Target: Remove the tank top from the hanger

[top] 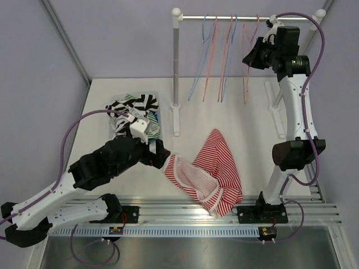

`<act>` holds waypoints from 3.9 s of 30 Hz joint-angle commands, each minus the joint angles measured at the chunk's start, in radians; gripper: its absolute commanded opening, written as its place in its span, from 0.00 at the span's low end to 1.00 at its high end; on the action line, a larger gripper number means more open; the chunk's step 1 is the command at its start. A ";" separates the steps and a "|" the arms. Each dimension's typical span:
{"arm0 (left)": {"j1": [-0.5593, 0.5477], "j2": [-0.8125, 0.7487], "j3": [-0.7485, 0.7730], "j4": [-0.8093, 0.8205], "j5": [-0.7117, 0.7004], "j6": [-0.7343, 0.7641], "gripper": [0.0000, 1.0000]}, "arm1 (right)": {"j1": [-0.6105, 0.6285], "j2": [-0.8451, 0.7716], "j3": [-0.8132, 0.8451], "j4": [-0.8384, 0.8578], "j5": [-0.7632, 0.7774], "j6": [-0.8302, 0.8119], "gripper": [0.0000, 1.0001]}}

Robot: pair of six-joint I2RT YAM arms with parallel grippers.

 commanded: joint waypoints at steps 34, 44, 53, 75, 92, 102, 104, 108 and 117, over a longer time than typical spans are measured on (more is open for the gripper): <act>-0.194 1.185 0.328 0.234 0.231 -0.013 0.99 | -0.005 -1.015 -0.814 0.184 -0.084 0.051 1.00; -0.221 1.251 0.256 0.235 0.162 -0.082 0.00 | -0.005 -1.081 -0.908 0.271 -0.170 0.110 0.99; -0.192 0.843 0.260 0.156 -0.083 -0.094 0.00 | -0.005 -1.158 -1.049 0.374 -0.128 0.144 1.00; 0.582 0.711 0.889 -0.258 0.122 0.086 0.00 | -0.005 -1.170 -1.045 0.379 -0.126 0.115 1.00; 0.993 1.084 0.895 -0.367 0.322 0.127 0.00 | 0.000 -1.178 -1.069 0.409 -0.161 0.106 0.99; 0.872 1.412 0.885 -0.395 0.119 0.110 0.00 | 0.012 -1.178 -1.081 0.423 -0.186 0.112 1.00; 0.854 1.475 0.871 -0.401 0.028 0.081 0.00 | 0.017 -1.178 -1.080 0.416 -0.187 0.114 1.00; 0.803 1.541 0.850 -0.396 -0.054 0.058 0.00 | 0.028 -1.190 -1.078 0.411 -0.187 0.106 1.00; 0.803 1.532 0.963 -0.406 -0.166 0.193 0.00 | 0.051 -1.202 -1.088 0.422 -0.212 0.114 0.99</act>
